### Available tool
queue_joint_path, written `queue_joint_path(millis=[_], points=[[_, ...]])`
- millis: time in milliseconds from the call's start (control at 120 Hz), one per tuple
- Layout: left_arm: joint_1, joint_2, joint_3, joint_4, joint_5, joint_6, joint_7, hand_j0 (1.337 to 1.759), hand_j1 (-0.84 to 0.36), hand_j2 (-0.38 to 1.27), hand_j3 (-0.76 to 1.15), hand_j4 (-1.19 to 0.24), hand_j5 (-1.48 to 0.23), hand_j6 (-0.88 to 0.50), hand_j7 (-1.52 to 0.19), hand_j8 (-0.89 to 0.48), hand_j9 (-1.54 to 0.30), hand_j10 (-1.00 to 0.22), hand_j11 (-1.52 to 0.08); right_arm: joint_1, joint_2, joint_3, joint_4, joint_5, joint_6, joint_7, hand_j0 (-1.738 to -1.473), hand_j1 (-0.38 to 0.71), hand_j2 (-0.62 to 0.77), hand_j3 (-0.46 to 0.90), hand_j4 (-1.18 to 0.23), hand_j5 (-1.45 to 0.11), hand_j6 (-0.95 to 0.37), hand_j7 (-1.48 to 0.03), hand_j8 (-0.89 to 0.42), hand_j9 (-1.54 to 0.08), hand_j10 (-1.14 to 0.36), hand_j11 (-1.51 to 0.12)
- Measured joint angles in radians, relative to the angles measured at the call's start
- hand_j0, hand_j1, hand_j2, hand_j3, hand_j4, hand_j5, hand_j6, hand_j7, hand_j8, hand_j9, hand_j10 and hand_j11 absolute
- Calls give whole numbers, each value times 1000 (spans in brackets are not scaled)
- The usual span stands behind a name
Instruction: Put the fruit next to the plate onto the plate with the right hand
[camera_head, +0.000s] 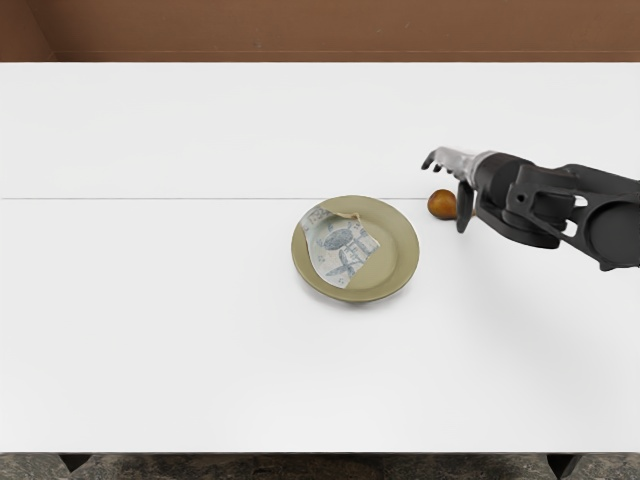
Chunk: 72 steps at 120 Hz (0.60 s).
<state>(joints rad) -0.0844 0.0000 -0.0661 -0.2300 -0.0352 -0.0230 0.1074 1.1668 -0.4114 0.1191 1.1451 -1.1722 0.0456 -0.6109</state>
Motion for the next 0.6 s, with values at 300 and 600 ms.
queue_joint_path(millis=[300, 600], points=[[0, 0, 0, 0, 0, 0, 0, 1658, 330, 3, 0, -16, -21, -16, -21, -16, -21, -16, -21, -5, 14, -14, -42, -2, -4, 0, -1658, -63, -46, 0, -243, -312, -244, -311, -243, -312, -242, -311], [0, 0, 0, 0, 0, 0, 0, 1658, 330, 3, 0, -16, -21, -16, -21, -16, -21, -16, -21, -6, 65, -28, -104, -7, -7, 0, -1658, -60, -46, 0, -246, -315, -247, -315, -246, -315, -245, -315]])
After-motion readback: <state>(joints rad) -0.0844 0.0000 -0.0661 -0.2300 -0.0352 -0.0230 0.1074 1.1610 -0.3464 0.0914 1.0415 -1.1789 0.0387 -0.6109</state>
